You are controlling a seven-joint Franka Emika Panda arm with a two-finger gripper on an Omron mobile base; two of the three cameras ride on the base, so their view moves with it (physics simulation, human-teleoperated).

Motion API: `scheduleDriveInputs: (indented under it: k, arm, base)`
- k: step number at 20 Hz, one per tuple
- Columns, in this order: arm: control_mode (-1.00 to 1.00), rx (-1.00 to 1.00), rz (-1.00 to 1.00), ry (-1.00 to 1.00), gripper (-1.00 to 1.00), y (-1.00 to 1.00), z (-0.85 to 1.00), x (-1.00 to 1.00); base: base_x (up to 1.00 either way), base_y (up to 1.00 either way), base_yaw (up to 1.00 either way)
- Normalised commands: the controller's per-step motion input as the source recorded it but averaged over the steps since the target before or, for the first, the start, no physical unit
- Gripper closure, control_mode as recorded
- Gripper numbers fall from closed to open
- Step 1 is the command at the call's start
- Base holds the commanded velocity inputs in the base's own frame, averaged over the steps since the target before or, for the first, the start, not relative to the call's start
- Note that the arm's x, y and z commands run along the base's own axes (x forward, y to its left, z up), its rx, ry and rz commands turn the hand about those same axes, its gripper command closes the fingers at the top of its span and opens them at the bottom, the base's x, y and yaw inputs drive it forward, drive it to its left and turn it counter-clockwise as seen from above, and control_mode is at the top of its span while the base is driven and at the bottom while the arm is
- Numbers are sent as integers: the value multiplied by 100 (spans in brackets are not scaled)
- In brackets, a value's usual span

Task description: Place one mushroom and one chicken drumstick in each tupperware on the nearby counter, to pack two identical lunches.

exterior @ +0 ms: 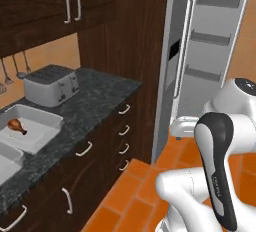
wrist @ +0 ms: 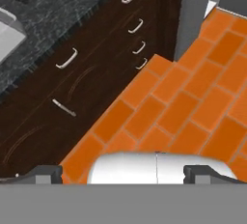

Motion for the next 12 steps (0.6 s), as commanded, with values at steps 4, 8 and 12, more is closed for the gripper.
scheduleDriveInputs:
  k: [4,8,12]
  arm:
    - [100,0,0,0,-100,0,0,0]
    - [100,0,0,0,-100,0,0,0]
    - [100,0,0,0,-100,0,0,0]
  base:
    - [60,-100,0]
    - [87,-100,0]
    - [90,-100,0]
